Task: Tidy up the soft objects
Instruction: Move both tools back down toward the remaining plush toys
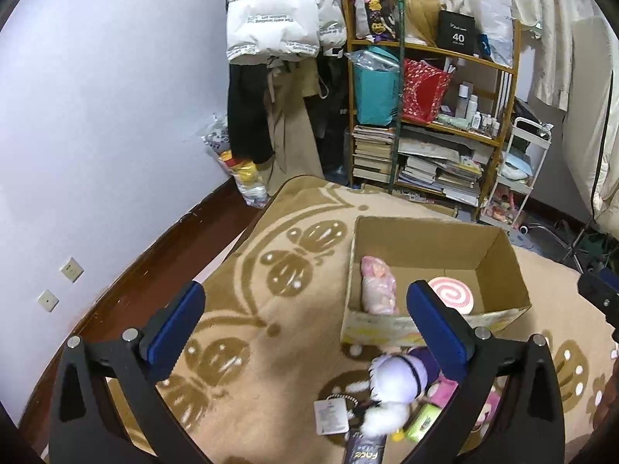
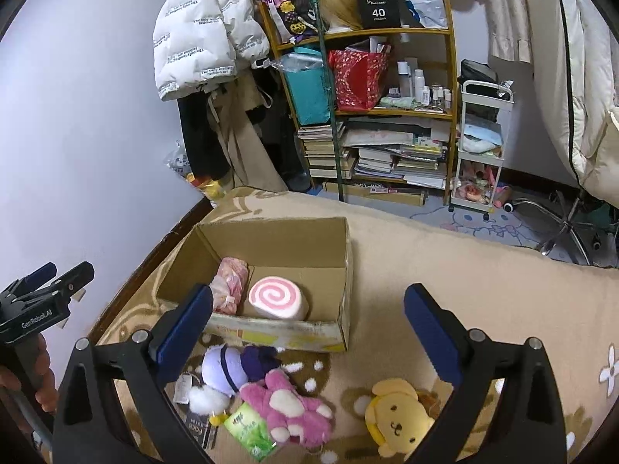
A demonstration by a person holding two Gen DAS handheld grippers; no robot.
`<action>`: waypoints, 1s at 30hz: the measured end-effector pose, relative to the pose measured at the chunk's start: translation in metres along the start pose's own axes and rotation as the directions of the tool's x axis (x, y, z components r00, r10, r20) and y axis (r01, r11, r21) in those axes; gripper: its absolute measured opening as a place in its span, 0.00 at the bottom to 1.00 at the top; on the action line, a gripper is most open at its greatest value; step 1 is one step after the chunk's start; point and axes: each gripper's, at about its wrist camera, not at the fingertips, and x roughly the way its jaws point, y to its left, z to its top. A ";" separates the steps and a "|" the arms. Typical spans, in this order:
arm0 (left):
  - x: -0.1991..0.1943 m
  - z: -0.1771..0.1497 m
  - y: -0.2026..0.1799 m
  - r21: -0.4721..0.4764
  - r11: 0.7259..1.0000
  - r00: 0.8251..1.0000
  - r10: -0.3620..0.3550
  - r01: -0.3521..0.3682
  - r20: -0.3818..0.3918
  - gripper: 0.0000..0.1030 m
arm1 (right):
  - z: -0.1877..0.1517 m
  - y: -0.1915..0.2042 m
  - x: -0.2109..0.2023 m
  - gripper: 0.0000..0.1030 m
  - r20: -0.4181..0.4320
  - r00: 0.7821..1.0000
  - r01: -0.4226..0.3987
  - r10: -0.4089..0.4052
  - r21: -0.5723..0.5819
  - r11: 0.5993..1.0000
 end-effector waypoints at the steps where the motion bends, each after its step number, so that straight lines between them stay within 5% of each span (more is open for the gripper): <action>1: 0.000 -0.003 0.001 -0.004 1.000 1.000 0.003 -0.003 -0.004 1.00 | -0.003 0.000 -0.002 1.00 0.004 1.000 0.006 -0.006 0.003 1.000; 30: 0.030 -0.095 -0.003 -0.031 0.996 0.972 -0.089 0.085 -0.217 1.00 | -0.073 0.021 0.025 1.00 -0.164 0.986 -0.035 0.037 0.012 0.999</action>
